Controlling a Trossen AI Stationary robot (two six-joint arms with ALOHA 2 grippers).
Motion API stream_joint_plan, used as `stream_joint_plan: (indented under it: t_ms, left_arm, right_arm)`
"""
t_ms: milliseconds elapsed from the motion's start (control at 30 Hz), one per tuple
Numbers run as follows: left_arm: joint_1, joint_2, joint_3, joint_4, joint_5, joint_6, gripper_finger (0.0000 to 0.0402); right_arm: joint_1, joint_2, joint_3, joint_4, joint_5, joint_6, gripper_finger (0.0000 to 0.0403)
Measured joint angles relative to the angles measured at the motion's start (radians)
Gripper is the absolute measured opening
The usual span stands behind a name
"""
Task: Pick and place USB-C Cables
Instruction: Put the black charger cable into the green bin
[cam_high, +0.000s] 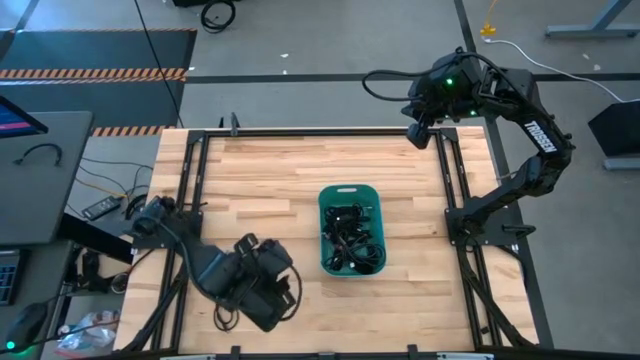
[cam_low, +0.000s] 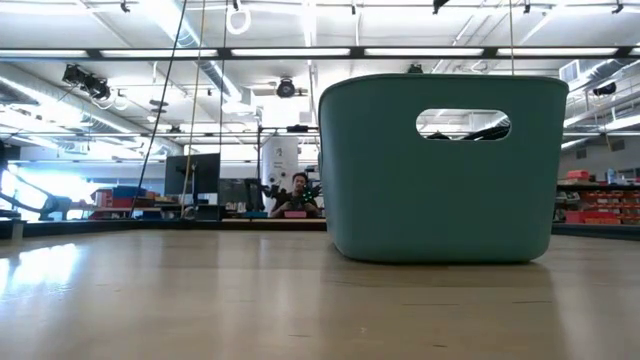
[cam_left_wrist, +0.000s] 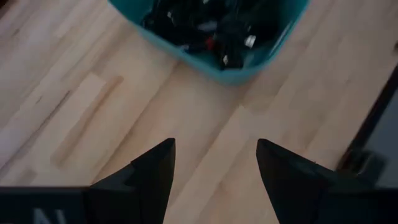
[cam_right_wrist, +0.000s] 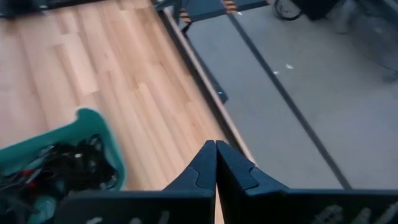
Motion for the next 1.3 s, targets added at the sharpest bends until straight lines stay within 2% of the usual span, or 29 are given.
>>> stream_joint_plan:
  t_ms: [100,300,400,533,633,733,867,967,1100,1300]
  left_arm:
    - [0.003,-0.004,-0.045,0.001,0.0,0.076,0.0231]
    - [0.039,-0.048,-0.122,-0.001,0.0,0.234,0.0231]
    - [0.063,-0.103,-0.178,0.002,-0.001,0.285,0.0228]
    - [0.084,-0.226,-0.316,0.001,0.003,0.263,0.021]
    - [0.079,-0.341,-0.456,0.001,0.042,0.163,0.0193]
    - [0.052,-0.459,-0.604,-0.002,0.102,-0.022,0.0181]
    - [0.019,-0.558,-0.771,0.0,0.258,-0.364,0.0177]
    - [-0.012,-0.582,-0.873,0.001,0.381,-0.571,0.0178]
    - [-0.055,-0.582,-0.995,0.086,0.508,-0.672,0.0177]
    - [-0.059,-0.581,-1.157,0.42,0.52,-0.729,0.0179]
  right_arm:
    - [0.0,0.0,0.0,-0.007,-0.084,0.0,0.0007]
    - [0.012,0.003,0.0,-0.019,-0.345,0.023,0.001]
    - [0.035,0.006,0.0,-0.034,-0.381,0.037,0.0011]
    - [0.066,0.008,0.0,-0.043,-0.38,0.066,0.0012]
    - [0.079,0.009,0.0,-0.043,-0.378,0.082,0.0012]
    - [0.089,0.009,0.0,-0.043,-0.345,0.085,0.0012]
    - [0.091,0.009,0.0,-0.042,-0.282,0.09,0.0012]
    - [0.091,0.009,0.0,-0.037,-0.245,0.09,0.0011]
    - [0.091,0.009,0.0,-0.029,-0.205,0.09,0.001]
    - [0.091,0.009,0.0,-0.008,-0.196,0.09,0.001]
